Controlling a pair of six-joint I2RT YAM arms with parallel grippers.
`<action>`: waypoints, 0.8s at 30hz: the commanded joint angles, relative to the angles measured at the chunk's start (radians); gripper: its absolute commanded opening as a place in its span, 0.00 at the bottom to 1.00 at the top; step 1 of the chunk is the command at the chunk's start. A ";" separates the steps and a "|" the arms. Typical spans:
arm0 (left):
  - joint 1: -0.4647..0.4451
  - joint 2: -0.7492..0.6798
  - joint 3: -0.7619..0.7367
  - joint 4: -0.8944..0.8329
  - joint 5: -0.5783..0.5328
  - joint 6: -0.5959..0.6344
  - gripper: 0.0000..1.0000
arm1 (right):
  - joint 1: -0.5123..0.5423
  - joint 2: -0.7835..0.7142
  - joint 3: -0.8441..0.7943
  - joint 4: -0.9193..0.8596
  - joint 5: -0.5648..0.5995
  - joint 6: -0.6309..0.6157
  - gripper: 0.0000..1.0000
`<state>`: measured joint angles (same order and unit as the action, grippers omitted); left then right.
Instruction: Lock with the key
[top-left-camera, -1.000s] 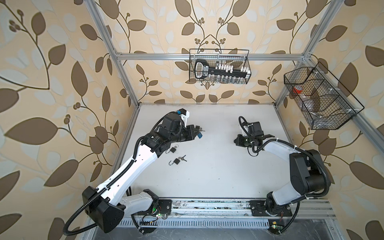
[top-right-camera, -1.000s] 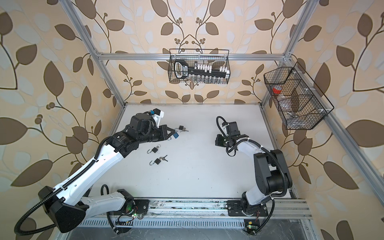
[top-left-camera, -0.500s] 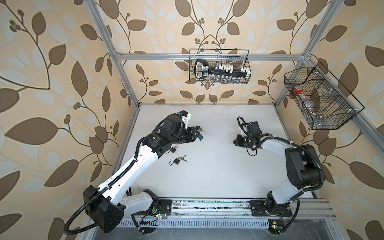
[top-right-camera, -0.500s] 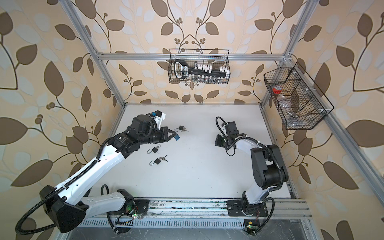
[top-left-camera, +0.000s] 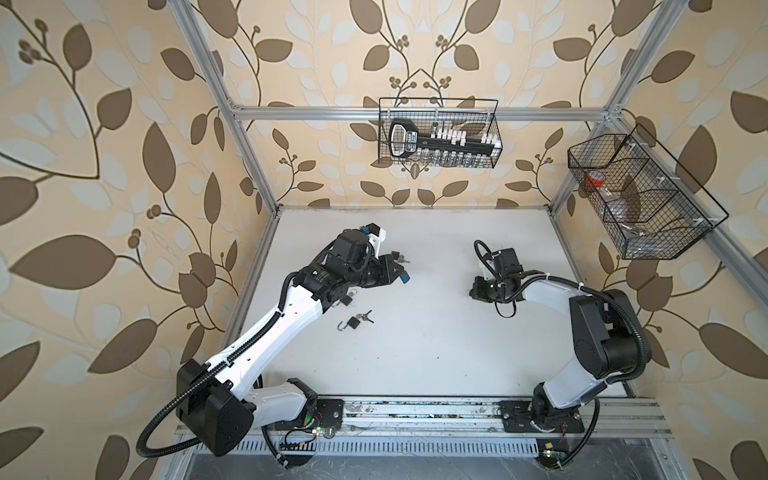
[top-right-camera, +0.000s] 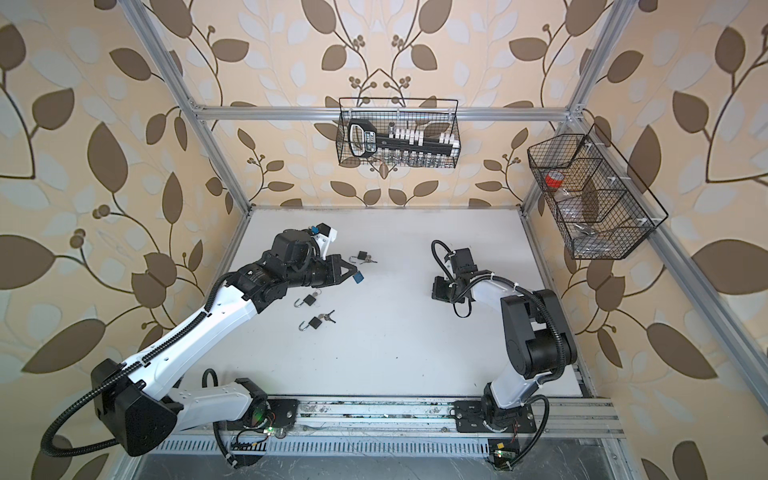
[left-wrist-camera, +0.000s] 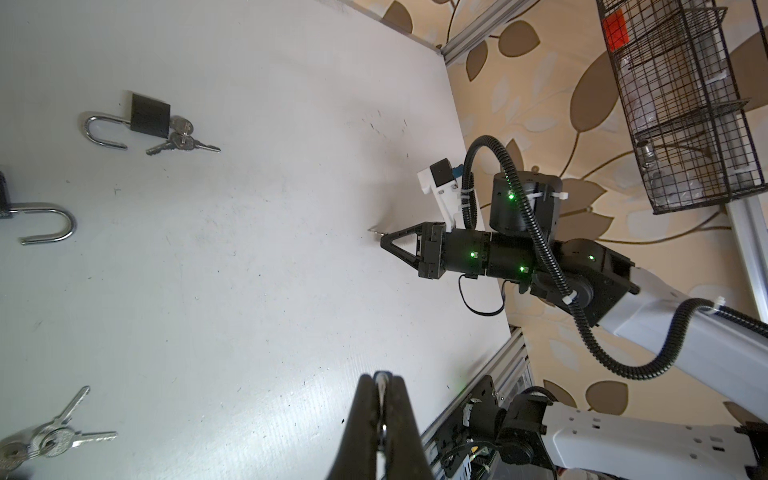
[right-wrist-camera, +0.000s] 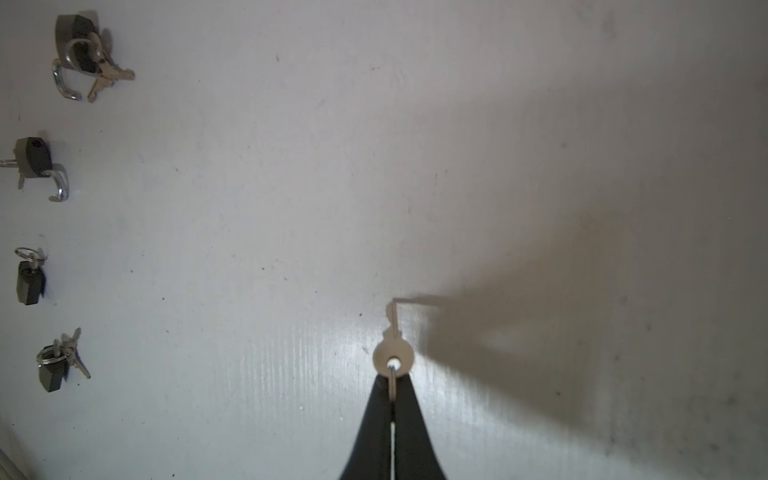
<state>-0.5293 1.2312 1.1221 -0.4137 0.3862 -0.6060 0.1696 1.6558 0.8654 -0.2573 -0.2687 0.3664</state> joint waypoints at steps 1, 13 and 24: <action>0.001 0.003 -0.004 0.051 0.045 0.005 0.00 | -0.003 -0.024 -0.027 -0.043 0.014 -0.003 0.00; 0.002 0.017 -0.006 0.060 0.054 0.008 0.00 | 0.027 -0.076 -0.068 -0.084 -0.009 -0.017 0.00; 0.001 0.014 -0.015 0.064 0.060 0.000 0.00 | 0.054 -0.047 -0.081 -0.110 -0.002 -0.032 0.06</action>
<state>-0.5297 1.2522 1.1221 -0.3912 0.4198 -0.6064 0.2134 1.5959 0.7956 -0.3408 -0.2729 0.3515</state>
